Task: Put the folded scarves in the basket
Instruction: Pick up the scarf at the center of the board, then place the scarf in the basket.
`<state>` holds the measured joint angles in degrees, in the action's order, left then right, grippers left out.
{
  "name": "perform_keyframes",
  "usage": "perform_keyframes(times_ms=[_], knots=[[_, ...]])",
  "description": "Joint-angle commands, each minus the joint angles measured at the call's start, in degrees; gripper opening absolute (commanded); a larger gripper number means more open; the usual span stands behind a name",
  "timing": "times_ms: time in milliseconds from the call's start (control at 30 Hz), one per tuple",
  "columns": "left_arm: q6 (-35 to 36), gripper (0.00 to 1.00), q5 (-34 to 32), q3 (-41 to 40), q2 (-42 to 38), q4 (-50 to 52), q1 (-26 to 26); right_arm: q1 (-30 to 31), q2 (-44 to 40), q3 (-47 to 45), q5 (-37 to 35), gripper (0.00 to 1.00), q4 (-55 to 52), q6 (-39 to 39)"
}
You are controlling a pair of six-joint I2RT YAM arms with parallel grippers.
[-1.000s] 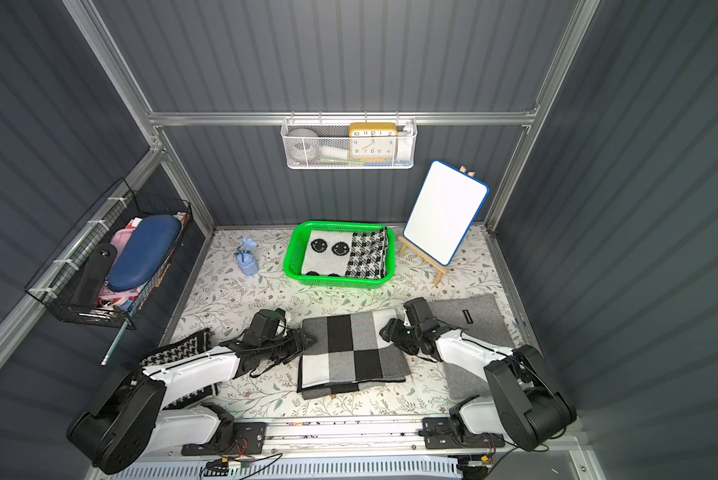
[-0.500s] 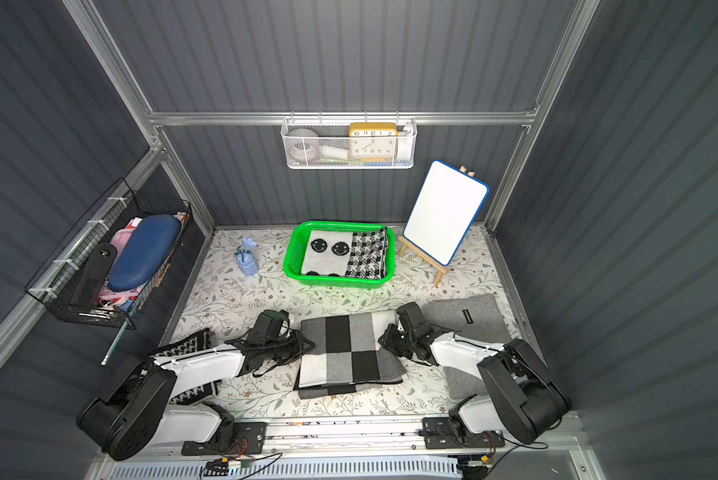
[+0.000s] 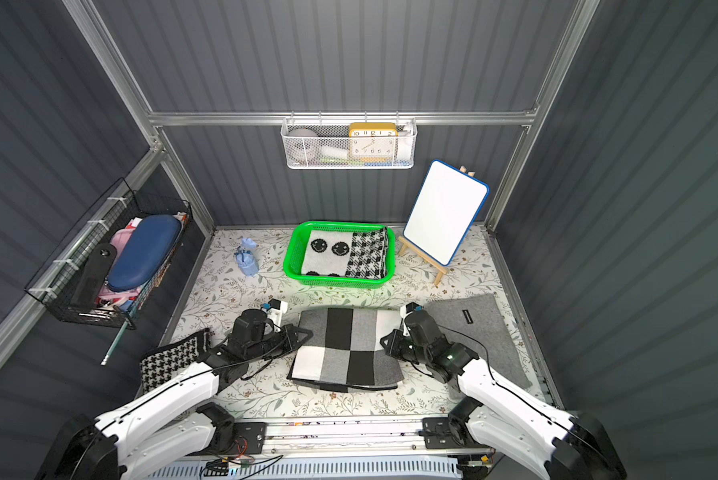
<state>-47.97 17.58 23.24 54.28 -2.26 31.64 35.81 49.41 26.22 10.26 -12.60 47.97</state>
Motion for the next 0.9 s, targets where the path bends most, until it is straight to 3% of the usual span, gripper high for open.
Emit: perform_keyframes(times_ms=[0, 133, 300, 567, 733, 867], knots=[[2.4, 0.0, -0.98, 1.17, -3.95, 2.1, 0.0, 1.06, -5.36, 0.25, -3.87, 0.0, -5.29, 0.03], [3.13, 0.0, -2.23, 3.21, -5.34, 3.03, 0.0, 1.36, -8.84, 2.25, -5.81, 0.0, -7.2, -0.52], [5.14, 0.0, -3.51, 8.93, -1.46, 3.46, -0.01, 1.36, -6.87, 7.29, -8.72, 0.0, -8.6, -3.87], [9.05, 0.0, -13.21, 22.66, 9.59, 7.41, -0.04, 1.14, 3.01, 18.52, -18.33, 0.0, -10.05, -9.72], [10.61, 0.0, -19.83, 31.21, 17.89, 9.51, -1.06, -0.76, 11.45, 26.41, -19.19, 0.0, -9.11, -12.34], [11.24, 0.0, -19.37, 37.11, 23.41, 8.52, -3.4, -4.46, 18.76, 33.03, -16.31, 0.0, -7.8, -13.48]])
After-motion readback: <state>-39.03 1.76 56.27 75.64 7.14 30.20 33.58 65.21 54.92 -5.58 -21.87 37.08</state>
